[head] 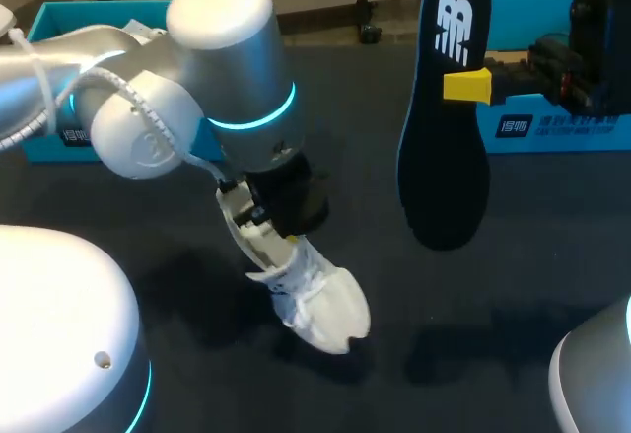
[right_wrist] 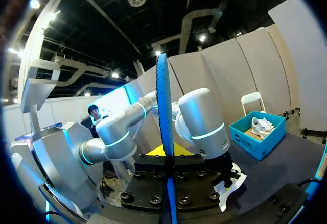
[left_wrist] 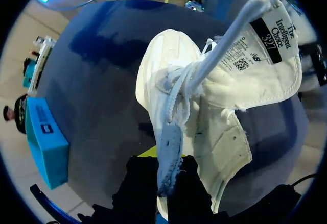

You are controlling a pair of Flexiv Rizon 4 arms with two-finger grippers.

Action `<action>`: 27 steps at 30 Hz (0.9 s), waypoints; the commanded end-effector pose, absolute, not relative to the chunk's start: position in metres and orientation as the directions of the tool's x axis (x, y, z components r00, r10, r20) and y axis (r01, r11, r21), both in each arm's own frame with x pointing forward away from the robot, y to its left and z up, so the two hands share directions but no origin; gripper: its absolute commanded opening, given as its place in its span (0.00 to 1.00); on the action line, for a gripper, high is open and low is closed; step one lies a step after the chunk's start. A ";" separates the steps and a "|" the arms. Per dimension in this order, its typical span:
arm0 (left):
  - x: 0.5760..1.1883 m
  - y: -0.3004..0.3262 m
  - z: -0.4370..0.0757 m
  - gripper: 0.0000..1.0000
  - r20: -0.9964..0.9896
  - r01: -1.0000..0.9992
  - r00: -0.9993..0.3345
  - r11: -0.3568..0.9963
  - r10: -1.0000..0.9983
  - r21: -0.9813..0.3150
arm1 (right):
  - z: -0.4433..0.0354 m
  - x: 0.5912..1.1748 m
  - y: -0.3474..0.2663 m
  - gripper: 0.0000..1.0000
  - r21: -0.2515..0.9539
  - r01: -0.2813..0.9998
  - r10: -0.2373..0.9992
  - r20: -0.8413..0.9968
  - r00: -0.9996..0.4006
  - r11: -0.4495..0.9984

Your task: Take the shoe out of the shoebox, open the shoe tongue, remove and reinsert the insole, then place the shoe into the shoebox

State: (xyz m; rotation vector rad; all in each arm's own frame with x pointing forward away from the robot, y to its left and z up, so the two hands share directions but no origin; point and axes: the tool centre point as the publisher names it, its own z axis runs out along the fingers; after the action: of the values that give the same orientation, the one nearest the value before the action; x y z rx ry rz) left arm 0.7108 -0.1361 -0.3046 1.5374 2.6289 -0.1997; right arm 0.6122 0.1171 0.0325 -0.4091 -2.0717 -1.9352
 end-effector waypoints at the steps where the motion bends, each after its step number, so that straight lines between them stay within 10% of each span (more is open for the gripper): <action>1: 0.708 -0.127 -0.294 0.00 -0.161 0.945 -0.327 0.325 0.931 -0.041 | 0.032 0.614 0.119 0.00 0.918 0.390 0.017 0.389 -0.921 0.067; 27: 0.685 -0.164 -0.309 0.00 -0.143 1.000 0.019 -0.017 0.990 0.011 | 0.032 0.614 0.119 0.00 0.918 0.390 0.017 0.389 -0.921 0.067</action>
State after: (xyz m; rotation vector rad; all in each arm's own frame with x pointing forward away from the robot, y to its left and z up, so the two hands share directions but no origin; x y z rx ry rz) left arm 0.6820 -0.1512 -0.3009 2.1496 2.1145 -0.1603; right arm 0.6122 0.1171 0.0326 -0.4089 -2.0718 -1.9351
